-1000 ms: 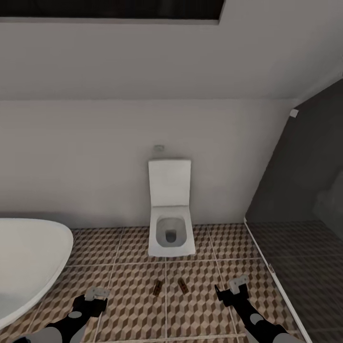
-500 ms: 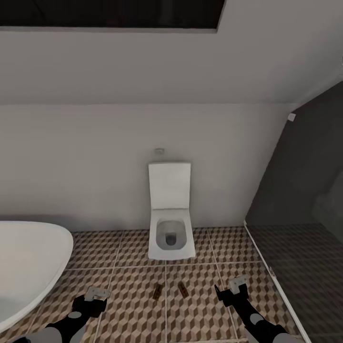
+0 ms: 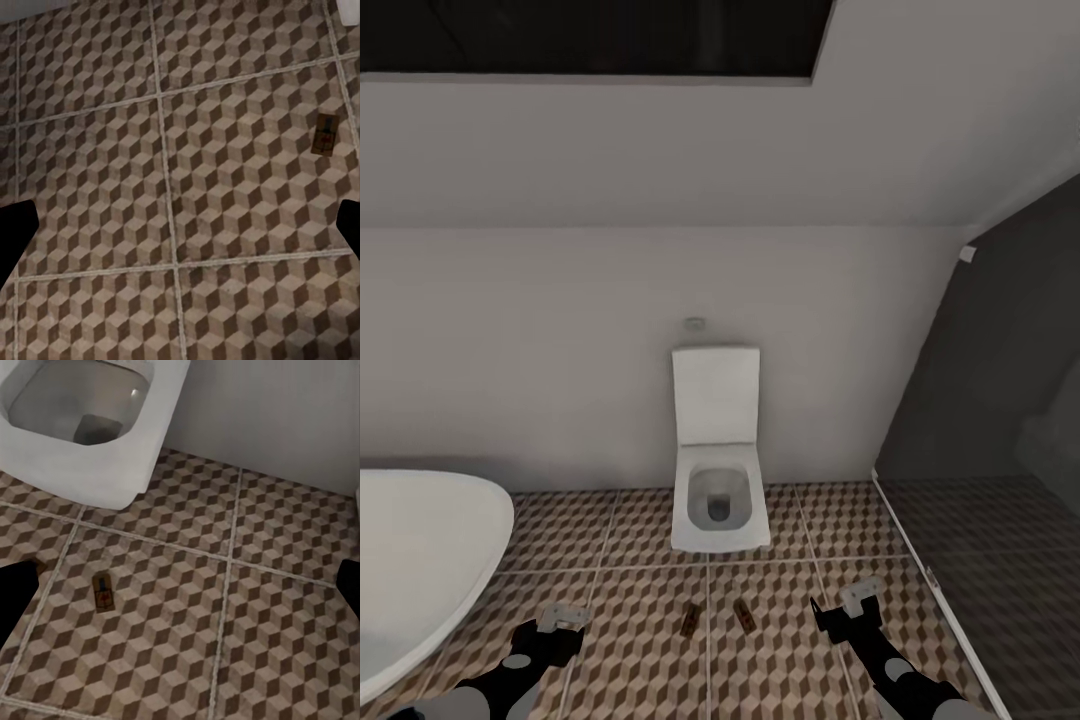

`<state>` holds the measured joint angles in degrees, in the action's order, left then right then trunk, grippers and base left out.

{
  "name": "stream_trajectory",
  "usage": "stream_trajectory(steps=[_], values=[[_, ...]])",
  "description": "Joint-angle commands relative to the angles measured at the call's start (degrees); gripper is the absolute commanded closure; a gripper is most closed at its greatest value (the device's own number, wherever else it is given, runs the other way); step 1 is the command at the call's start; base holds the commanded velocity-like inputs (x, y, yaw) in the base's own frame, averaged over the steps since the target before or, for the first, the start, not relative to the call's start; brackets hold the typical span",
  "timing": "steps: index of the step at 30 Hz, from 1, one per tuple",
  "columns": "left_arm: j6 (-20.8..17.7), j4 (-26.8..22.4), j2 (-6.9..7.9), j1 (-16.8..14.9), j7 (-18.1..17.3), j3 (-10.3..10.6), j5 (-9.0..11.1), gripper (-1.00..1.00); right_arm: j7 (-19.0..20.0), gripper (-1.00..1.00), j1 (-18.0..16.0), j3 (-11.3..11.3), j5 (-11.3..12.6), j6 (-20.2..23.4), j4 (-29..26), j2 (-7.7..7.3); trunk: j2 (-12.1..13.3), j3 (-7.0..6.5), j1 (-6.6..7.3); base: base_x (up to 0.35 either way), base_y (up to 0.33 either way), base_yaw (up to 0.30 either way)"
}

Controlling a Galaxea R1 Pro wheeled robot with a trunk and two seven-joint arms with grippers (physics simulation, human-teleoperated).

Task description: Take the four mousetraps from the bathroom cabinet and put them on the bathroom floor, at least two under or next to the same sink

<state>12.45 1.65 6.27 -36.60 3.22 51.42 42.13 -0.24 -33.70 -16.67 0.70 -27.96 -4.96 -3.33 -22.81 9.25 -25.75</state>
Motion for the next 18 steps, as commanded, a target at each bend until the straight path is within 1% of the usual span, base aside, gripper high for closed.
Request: stream_trajectory(steps=[1,18], values=[[0.2,0.1,-0.03,-0.1,0.1,0.4,0.1,-1.00,0.0,-1.00,0.0,-0.2,0.1,-0.2,0.0,-0.01,-0.1,0.03,-0.03,0.000,0.000,0.000],[0.2,0.1,-0.02,-0.1,0.1,0.4,0.1,-1.00,0.0,-1.00,0.0,-0.2,0.1,-0.2,0.0,-0.01,-0.1,-1.32,-0.03,0.000,0.000,0.000]])
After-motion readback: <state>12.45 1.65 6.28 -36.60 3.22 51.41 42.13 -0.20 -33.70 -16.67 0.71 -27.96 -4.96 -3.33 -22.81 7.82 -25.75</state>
